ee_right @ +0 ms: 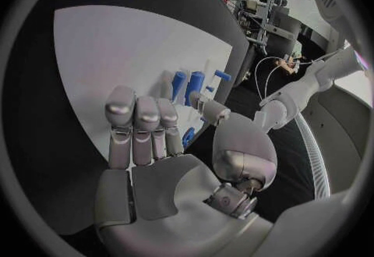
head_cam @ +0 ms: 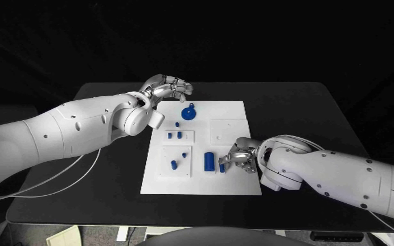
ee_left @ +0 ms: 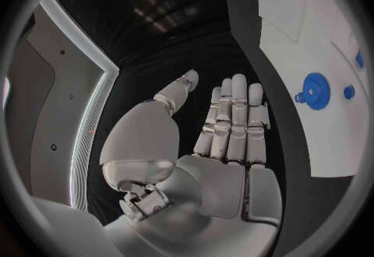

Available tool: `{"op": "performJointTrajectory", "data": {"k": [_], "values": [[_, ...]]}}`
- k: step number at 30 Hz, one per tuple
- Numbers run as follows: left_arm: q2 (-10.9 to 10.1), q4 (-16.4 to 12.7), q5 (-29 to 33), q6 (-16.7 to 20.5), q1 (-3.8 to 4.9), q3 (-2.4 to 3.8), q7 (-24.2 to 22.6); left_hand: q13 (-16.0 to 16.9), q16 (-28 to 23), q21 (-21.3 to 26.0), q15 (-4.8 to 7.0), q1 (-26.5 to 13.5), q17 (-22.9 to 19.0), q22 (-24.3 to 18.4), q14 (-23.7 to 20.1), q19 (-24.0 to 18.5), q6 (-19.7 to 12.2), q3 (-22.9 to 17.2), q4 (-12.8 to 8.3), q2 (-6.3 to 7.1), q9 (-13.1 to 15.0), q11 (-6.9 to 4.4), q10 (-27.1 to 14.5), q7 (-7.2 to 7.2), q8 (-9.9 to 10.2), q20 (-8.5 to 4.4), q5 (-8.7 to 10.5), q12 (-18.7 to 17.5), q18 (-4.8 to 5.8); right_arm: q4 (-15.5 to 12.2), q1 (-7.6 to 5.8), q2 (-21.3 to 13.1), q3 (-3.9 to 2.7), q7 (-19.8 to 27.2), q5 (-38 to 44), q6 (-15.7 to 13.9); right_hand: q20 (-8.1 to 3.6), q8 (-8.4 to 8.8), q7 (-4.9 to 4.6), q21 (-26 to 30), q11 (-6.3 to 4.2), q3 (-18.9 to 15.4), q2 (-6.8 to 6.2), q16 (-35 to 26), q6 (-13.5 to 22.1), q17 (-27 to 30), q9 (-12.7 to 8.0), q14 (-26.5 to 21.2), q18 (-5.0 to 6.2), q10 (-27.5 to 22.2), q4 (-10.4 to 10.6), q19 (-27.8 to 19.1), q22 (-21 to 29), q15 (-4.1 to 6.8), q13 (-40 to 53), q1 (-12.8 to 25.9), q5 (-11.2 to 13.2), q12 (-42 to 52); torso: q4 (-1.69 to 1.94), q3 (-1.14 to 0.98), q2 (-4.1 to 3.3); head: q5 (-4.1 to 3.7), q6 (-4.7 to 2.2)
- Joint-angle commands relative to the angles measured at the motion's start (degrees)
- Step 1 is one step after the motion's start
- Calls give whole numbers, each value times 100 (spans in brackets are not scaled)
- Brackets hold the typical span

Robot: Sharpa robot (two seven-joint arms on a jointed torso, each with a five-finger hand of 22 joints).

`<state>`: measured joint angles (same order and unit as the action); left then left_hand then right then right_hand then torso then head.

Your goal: Assemble the parts on the task board

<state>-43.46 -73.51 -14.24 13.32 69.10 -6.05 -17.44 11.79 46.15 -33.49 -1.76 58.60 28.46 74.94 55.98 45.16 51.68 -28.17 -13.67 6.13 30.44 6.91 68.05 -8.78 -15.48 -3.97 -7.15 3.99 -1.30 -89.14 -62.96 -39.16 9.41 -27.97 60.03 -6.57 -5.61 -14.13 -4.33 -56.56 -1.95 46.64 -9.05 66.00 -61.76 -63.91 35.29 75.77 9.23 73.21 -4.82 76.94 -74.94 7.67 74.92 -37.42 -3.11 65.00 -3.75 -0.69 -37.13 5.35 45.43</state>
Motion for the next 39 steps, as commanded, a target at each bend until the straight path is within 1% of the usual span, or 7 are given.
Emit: {"op": "performJointTrajectory", "data": {"k": [1, 4, 6, 11, 30, 32, 39], "values": [[7, -12, -18, -61, 2, 4, -35, -9, -20, 23, -3, -56, 8, 41, 28, 11, -39, 2, 41, 12, -8, 7, -16, -11, -33, 8, 20, 14, -79, -13, 7, -24, -1, 198, -55, 229, -19, -38, 3, -30, -11, 13, -46, -19, -25, -10, -3, 17, 577, 24, -41, 32, -73, 36, 83, -23, 15, 35, 0, 0, -1, -1, -5], [3, -16, -18, -59, 2, 4, -34, -9, -21, 24, -3, -55, 9, 42, 28, 11, -39, 2, 41, 12, -8, 7, -16, -11, -33, 8, 20, 14, -79, -36, 7, -45, -1, 243, 6, 327, -31, -50, -2, -50, -5, -215, -42, -13, -17, -16, 4, 20, 577, 26, -401, 43, -79, 31, 89, -231, -24, 42, -1, 0, -2, -2, -7], [3, -15, -18, -58, 2, 4, -33, -9, -21, 24, -3, -55, 10, 42, 28, 12, -39, 2, 41, 12, -8, 7, -16, -11, -33, 8, 20, 14, -80, -51, 8, -53, 0, 273, 105, 379, -32, -65, -4, -58, -7, -596, 69, -12, -8, -21, 17, 15, 577, 29, -892, 32, -80, 31, 99, -521, -275, 53, -2, -1, -2, -1, -6], [3, -15, -18, -62, 2, 4, -31, -9, -22, 25, -3, -55, 11, 43, 29, 12, -40, 1, 41, 11, -8, 7, -16, -11, -33, 8, 20, 14, -80, -67, 12, -57, 0, 294, 125, 440, -23, -67, -1, -36, -9, -788, 75, -22, -10, -17, 8, 15, 577, 33, -1136, 18, -65, 33, 99, -791, -220, 53, -2, -2, 0, -5, -12], [-2, -15, -27, -80, 2, 4, -25, -9, -24, 28, -2, -52, 14, 46, 30, 13, -40, 0, 41, 10, -8, 7, -15, -11, -35, 8, 19, 15, -80, 28, 38, -9, 2, 230, 342, 422, 2, -77, 8, -21, -15, -908, 128, -29, -50, -16, -9, 16, 577, 53, -1133, 10, -59, 35, 104, -1041, -57, 63, 3, -1, -3, -26, 5], [-2, -16, -27, -79, 2, 4, -25, -9, -25, 28, -2, -53, 15, 47, 30, 14, -39, 0, 42, 9, -8, 7, -15, -11, -35, 8, 18, 15, -80, 42, 38, 1, 2, 224, 341, 411, 22, -77, 8, -9, -13, -921, 266, -35, -62, -12, -16, 14, 577, 47, -967, 9, -50, 32, 93, -883, -96, 47, 2, -1, -2, -29, 11], [10, -10, -28, -85, 2, 4, -22, -9, -26, 30, -3, -58, 18, 49, 31, 16, -37, -1, 49, -1, -8, 7, -13, -10, -37, 9, 16, 16, -79, 165, 45, 113, 3, 137, 346, 310, 29, -73, 15, -3, -22, -882, 393, -35, -80, -13, -34, 16, 577, 61, -852, 5, -51, 40, 100, -792, -95, 58, -3, -2, -2, -30, 27]]}}
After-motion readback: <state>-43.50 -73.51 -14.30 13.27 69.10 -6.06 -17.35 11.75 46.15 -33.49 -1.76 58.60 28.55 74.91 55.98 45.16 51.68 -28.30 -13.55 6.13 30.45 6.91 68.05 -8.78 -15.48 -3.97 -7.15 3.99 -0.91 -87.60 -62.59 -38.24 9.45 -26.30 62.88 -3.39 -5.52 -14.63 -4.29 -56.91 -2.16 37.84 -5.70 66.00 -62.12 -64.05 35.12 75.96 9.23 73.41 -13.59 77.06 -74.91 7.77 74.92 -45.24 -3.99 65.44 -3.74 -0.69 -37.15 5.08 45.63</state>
